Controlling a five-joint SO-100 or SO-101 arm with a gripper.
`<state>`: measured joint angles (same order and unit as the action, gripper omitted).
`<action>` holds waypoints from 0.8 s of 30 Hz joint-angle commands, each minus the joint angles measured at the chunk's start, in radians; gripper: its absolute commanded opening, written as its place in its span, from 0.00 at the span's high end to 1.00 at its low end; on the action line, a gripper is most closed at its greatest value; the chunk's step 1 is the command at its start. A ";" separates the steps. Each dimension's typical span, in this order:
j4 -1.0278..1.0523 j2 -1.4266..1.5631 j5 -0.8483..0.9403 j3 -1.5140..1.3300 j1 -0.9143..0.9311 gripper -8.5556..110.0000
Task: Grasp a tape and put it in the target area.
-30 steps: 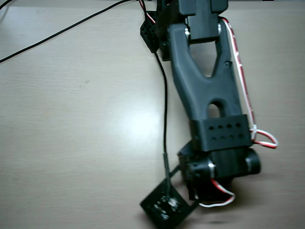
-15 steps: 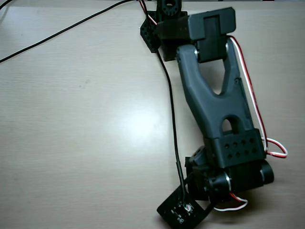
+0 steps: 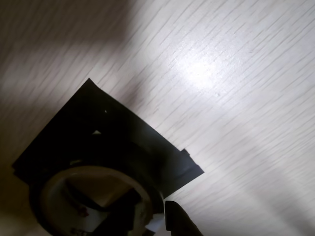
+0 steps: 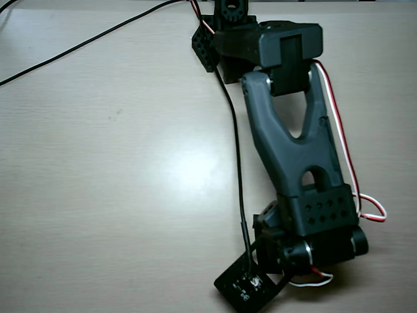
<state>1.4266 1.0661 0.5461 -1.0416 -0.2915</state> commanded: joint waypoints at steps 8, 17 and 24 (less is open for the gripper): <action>0.015 0.035 0.003 0.048 0.017 0.84; 0.181 0.117 -0.005 0.245 0.110 0.83; 0.235 0.135 -0.014 0.308 0.295 0.83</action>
<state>1.6552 1.1397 0.5430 -0.7808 -0.0537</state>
